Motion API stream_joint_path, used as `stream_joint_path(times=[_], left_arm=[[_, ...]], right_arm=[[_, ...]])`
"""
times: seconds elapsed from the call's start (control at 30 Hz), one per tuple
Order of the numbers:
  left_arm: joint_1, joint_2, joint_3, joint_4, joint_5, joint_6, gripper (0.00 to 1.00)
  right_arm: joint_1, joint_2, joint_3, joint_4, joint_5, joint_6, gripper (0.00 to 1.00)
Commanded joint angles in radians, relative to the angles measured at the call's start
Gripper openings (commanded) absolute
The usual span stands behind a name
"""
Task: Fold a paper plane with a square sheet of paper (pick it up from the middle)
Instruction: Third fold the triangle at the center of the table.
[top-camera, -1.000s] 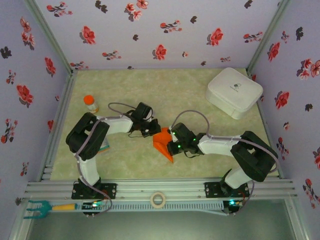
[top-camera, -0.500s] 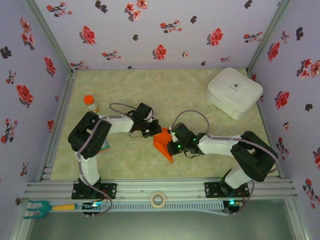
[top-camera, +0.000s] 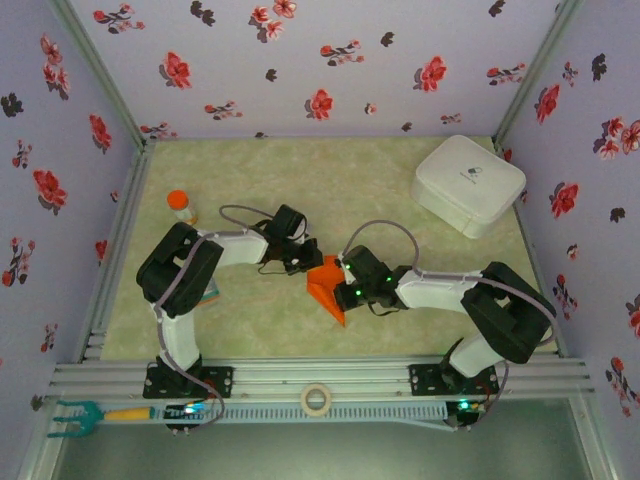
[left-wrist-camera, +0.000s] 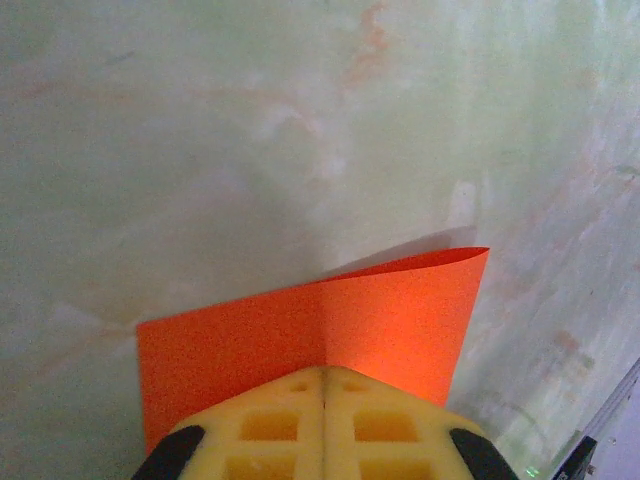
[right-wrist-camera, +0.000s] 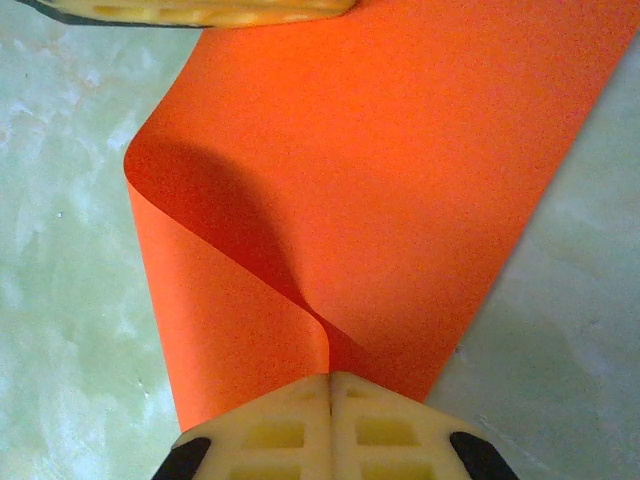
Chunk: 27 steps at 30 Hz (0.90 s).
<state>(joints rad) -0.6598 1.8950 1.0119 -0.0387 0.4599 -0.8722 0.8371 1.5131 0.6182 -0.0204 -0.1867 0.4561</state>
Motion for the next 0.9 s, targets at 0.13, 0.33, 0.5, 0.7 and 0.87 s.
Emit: stream_joint_path(times=[0.13, 0.33, 0.5, 0.7, 0.87], left_arm=[[0.006, -0.007, 0.021, -0.030, 0.003, 0.032, 0.04], [0.006, -0.009, 0.014, -0.027, 0.000, 0.030, 0.04], [0.006, -0.001, 0.021, -0.028, 0.001, 0.033, 0.04], [0.006, 0.003, 0.017, -0.027, 0.000, 0.032, 0.03], [0.006, -0.001, 0.008, -0.030, -0.005, 0.032, 0.03]], right_arm=[[-0.009, -0.012, 0.011, -0.010, -0.002, -0.002, 0.03], [-0.008, -0.012, 0.014, -0.016, -0.003, -0.002, 0.03], [-0.009, -0.017, 0.018, -0.017, -0.003, -0.002, 0.03], [-0.009, -0.029, 0.036, -0.031, -0.003, -0.012, 0.03], [-0.007, -0.036, 0.039, -0.036, 0.000, -0.021, 0.03]])
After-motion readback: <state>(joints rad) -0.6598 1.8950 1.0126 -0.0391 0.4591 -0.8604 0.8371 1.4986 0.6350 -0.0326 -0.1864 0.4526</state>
